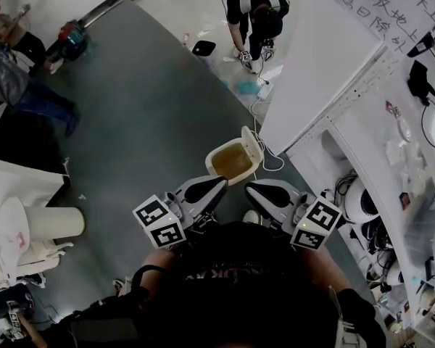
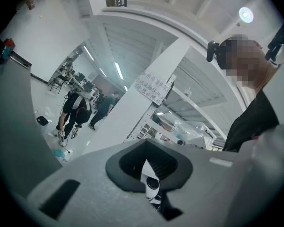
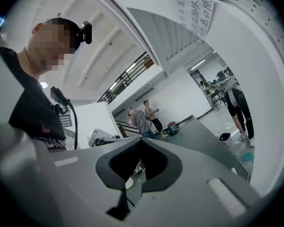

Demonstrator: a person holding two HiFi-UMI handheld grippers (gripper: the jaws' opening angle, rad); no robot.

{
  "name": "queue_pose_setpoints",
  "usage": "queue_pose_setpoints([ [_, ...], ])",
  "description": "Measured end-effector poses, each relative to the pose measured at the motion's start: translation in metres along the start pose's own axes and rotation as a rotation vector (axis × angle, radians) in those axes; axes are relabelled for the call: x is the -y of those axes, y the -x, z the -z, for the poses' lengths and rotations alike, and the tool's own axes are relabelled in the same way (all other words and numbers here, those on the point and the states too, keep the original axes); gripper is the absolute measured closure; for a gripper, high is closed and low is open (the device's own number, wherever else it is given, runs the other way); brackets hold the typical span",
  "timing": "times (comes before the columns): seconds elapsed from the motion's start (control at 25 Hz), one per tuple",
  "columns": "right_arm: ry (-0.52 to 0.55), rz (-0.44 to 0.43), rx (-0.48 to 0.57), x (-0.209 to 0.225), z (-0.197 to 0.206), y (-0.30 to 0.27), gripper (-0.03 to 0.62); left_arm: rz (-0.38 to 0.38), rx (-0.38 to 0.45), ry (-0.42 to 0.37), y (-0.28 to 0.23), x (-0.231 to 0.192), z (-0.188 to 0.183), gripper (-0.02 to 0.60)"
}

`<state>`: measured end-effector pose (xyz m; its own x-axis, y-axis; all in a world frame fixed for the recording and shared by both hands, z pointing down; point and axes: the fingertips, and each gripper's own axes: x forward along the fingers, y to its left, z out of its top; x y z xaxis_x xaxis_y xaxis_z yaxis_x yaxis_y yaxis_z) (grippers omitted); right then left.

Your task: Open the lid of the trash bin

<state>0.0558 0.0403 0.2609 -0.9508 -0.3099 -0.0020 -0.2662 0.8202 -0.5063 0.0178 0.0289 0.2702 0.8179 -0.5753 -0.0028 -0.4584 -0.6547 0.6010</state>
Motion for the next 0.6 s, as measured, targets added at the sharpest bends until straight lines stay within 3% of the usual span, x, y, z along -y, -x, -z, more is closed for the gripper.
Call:
queue_pose_setpoints([
  [0.6, -0.001, -0.017, -0.007, 0.006, -0.002, 0.008, 0.589, -0.010, 0.005, -0.005, -0.012, 0.004, 0.003, 0.580],
])
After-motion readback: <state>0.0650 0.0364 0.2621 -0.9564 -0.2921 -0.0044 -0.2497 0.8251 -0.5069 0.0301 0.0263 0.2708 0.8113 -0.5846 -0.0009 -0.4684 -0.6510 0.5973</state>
